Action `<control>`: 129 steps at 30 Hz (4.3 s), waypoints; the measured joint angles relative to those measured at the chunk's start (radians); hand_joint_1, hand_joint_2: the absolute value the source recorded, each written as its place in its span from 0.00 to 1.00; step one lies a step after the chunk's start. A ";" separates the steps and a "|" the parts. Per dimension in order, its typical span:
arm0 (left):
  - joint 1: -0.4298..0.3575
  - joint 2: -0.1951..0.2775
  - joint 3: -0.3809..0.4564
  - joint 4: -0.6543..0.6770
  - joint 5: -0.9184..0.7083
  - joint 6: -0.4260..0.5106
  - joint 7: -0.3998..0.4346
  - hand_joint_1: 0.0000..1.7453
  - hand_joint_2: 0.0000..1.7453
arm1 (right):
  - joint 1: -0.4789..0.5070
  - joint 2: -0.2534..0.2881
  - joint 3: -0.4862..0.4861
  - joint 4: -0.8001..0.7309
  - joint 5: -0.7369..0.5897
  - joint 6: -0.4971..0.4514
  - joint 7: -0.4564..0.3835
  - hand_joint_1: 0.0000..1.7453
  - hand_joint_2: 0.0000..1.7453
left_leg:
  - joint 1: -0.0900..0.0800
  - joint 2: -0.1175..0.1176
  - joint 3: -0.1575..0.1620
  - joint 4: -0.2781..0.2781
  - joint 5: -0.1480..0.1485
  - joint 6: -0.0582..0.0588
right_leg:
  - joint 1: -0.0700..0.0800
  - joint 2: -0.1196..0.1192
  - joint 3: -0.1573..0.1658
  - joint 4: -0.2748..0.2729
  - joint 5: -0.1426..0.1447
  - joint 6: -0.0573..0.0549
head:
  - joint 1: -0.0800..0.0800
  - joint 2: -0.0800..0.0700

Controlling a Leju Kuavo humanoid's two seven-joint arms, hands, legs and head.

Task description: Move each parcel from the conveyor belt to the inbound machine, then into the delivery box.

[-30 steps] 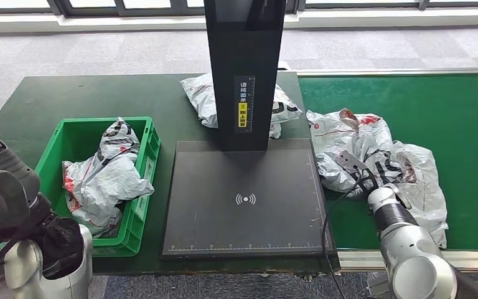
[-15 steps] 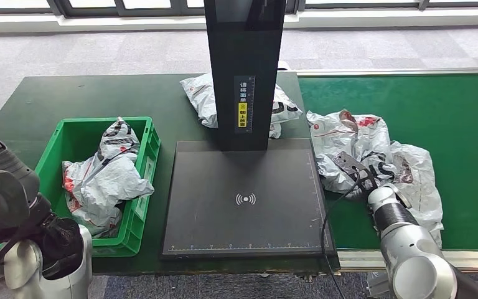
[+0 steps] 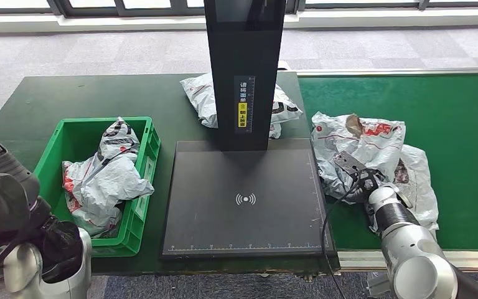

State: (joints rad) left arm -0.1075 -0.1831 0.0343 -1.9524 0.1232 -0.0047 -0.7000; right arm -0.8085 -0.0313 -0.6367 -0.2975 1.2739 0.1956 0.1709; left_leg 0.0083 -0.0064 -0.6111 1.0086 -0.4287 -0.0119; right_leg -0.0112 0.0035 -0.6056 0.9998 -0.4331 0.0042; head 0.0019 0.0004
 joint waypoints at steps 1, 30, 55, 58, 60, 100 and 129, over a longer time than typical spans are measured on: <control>0.000 0.000 0.000 -0.001 0.000 0.000 0.000 0.00 1.00 | 0.000 0.000 0.000 0.000 -0.001 0.000 -0.002 1.00 1.00 | 0.000 0.000 0.000 0.000 0.000 0.000 | 0.000 0.000 0.000 0.000 0.000 0.000 | 0.000 0.000; 0.011 0.001 0.000 -0.024 -0.011 0.026 0.000 0.00 1.00 | -0.003 0.011 0.002 -0.004 -0.050 -0.115 -0.211 1.00 1.00 | 0.000 0.000 -0.001 0.000 0.000 0.000 | 0.000 0.000 0.000 0.000 0.000 0.000 | 0.000 0.000; 0.015 0.001 0.001 -0.066 -0.046 0.097 0.001 0.00 1.00 | 0.203 0.144 0.410 -0.670 -0.536 -0.338 -0.529 1.00 1.00 | 0.000 0.000 -0.001 0.000 -0.001 0.000 | 0.000 0.000 -0.001 -0.001 -0.001 -0.001 | 0.000 0.000; 0.015 0.001 0.000 -0.066 -0.048 0.101 0.001 0.00 1.00 | 0.253 0.144 0.462 -0.764 -0.587 -0.339 -0.538 1.00 1.00 | 0.000 0.000 -0.001 0.000 -0.001 0.000 | 0.000 0.000 -0.001 0.000 -0.001 -0.001 | 0.000 0.000; 0.015 0.001 0.000 -0.066 -0.048 0.102 0.001 0.00 1.00 | 0.289 0.145 0.500 -0.836 -0.605 -0.335 -0.534 1.00 1.00 | 0.000 0.000 -0.001 0.000 -0.001 -0.001 | 0.000 0.000 -0.001 0.000 -0.001 -0.001 | 0.000 0.000; 0.026 0.010 -0.028 -0.068 -0.039 0.140 0.000 0.00 1.00 | 0.069 -0.039 0.511 -0.203 0.001 -0.737 0.061 0.00 0.00 | -0.001 -0.003 -0.001 0.000 0.000 0.001 | 0.000 -0.001 0.000 -0.001 -0.001 0.002 | 0.000 0.000; 0.018 0.024 -0.030 -0.055 -0.031 0.061 0.000 0.00 1.00 | 0.031 -0.047 0.312 -0.025 -0.206 -0.273 -0.013 0.00 1.00 | -0.001 -0.002 -0.001 0.000 0.000 0.001 | -0.001 0.000 0.000 -0.001 -0.001 0.002 | 0.000 0.000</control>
State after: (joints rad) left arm -0.0894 -0.1587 0.0046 -2.0076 0.0927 0.0561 -0.7000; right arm -0.7771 -0.0786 -0.3251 -0.3222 1.0684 -0.0769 0.1582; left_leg 0.0070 -0.0082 -0.6118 1.0089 -0.4290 -0.0114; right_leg -0.0126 0.0032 -0.6056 0.9989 -0.4345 0.0059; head 0.0021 0.0004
